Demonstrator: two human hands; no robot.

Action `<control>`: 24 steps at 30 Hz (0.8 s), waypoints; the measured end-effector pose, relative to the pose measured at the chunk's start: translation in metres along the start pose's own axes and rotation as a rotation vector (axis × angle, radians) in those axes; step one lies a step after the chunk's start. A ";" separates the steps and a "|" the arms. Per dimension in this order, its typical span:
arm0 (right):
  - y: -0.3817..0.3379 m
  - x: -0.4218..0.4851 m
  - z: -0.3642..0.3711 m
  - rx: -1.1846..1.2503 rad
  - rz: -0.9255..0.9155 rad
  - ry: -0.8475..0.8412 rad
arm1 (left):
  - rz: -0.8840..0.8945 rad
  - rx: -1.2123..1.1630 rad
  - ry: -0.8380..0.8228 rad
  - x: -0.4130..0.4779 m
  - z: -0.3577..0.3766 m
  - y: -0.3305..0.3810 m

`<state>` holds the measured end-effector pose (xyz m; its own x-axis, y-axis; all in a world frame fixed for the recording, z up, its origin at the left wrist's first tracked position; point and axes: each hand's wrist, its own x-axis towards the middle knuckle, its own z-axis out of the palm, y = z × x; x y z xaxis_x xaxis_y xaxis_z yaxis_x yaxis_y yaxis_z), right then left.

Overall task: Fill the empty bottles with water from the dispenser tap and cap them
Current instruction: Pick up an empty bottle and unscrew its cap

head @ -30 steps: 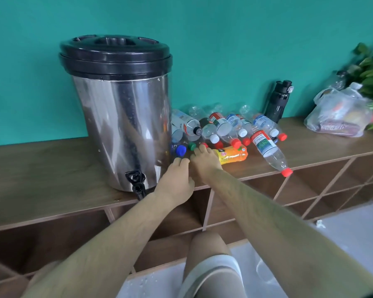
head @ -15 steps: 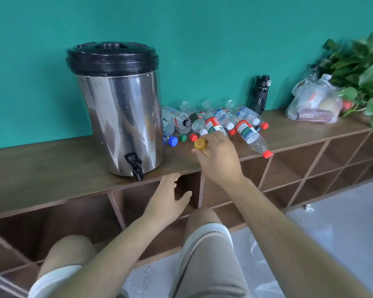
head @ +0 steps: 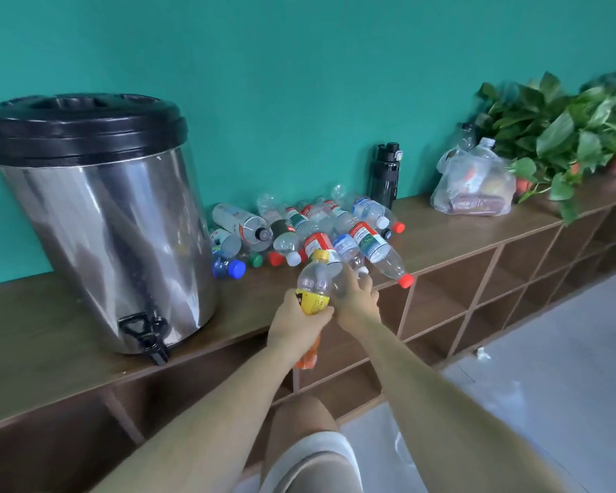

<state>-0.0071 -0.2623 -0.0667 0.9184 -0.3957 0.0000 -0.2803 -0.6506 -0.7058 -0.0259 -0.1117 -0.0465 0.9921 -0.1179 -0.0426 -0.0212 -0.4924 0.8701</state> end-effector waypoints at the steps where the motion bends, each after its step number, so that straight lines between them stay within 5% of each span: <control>1: 0.002 0.007 0.006 -0.045 -0.043 0.016 | 0.031 0.043 0.011 0.009 -0.002 0.003; 5: 0.008 0.029 0.012 -0.213 -0.110 0.160 | 0.086 0.063 0.005 0.042 -0.019 0.009; 11: 0.033 0.065 0.002 -0.092 -0.210 0.100 | 0.196 -0.044 0.033 0.065 -0.019 0.024; 16: 0.032 0.079 0.004 -0.083 -0.194 0.082 | 0.406 0.508 0.169 0.086 -0.018 0.020; 24: 0.032 0.077 0.004 0.018 -0.205 0.085 | 0.532 0.938 0.117 0.083 -0.026 -0.022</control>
<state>0.0559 -0.3111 -0.0923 0.9284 -0.3105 0.2041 -0.0847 -0.7116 -0.6974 0.0599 -0.0879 -0.0562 0.8322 -0.4530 0.3197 -0.4893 -0.8713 0.0391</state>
